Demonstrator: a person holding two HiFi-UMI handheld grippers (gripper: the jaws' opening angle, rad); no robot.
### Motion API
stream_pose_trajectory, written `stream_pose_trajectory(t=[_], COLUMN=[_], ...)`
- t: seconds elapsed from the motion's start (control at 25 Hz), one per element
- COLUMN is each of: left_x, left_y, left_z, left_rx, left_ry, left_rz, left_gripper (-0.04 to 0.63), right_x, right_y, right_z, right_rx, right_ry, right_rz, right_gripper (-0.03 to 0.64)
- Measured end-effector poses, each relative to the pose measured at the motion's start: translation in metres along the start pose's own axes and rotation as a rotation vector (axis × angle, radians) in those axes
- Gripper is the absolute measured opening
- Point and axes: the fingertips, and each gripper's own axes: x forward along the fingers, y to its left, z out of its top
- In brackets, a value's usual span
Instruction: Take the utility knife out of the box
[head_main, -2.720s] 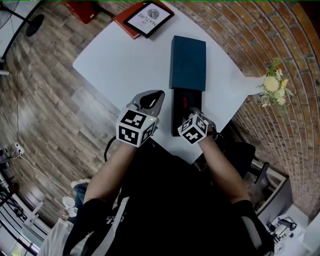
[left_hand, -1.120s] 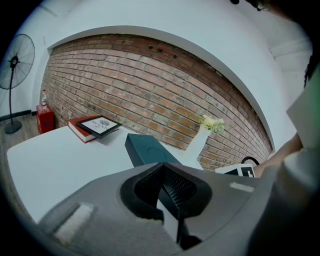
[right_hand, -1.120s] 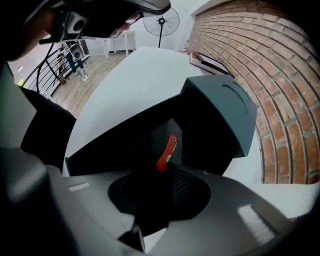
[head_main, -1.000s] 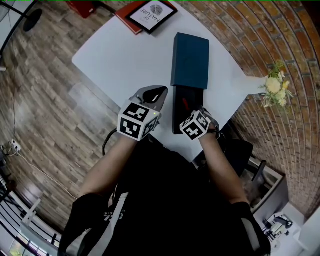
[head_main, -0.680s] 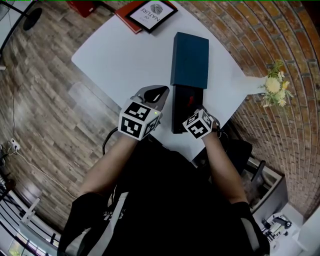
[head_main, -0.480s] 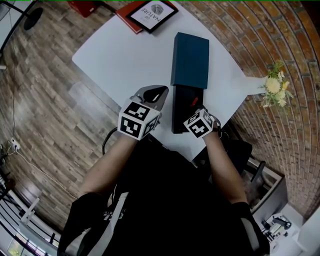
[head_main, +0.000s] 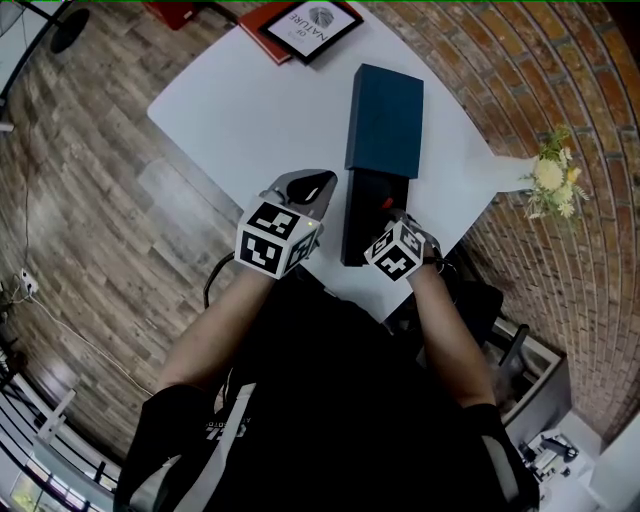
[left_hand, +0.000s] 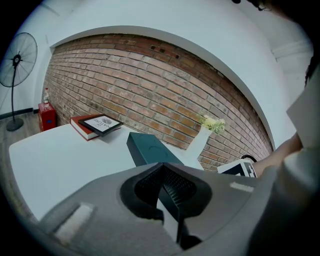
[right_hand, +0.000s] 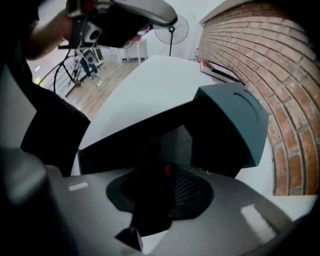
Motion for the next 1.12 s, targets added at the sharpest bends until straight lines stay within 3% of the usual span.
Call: stream_pose_trajectory(t=[0.04,0.2,0.36,0.6,0.88,1.12], left_x=[0.000,-0.001,-0.003,-0.009,-0.018,-0.024], left_y=[0.000,0.001,0.001,0.002,0.011,0.012], left_z=[0.000,0.000,-0.001,-0.002,-0.010,-0.011], left_rx=[-0.001,0.000,-0.002,-0.004,-0.028,-0.047], left_ry=[0.001,0.004,0.005,0.001,-0.003,-0.023], left_rz=[-0.001,-0.004,-0.005,0.000,0.022,0.036], left_gripper=[0.008,0.008,0.008,0.008,0.008,0.008], right_x=[-0.002,-0.011,-0.007,0.004,0.008,0.007], right_y=[0.003,-0.008,-0.016,-0.006,-0.004,-0.001], right_z=[0.003,0.007,-0.003,-0.011,-0.012,-0.012], right_rx=[0.000,-0.053,-0.231,-0.433,-0.581,-0.614], right_ry=[-0.024,-0.056,0.020,0.089,0.142,0.163], right_rz=[0.014,-0.018,-0.028,0.033,0.073,0.128], right_gripper=[0.115,0.112,0.112,0.121,0.117,0.100])
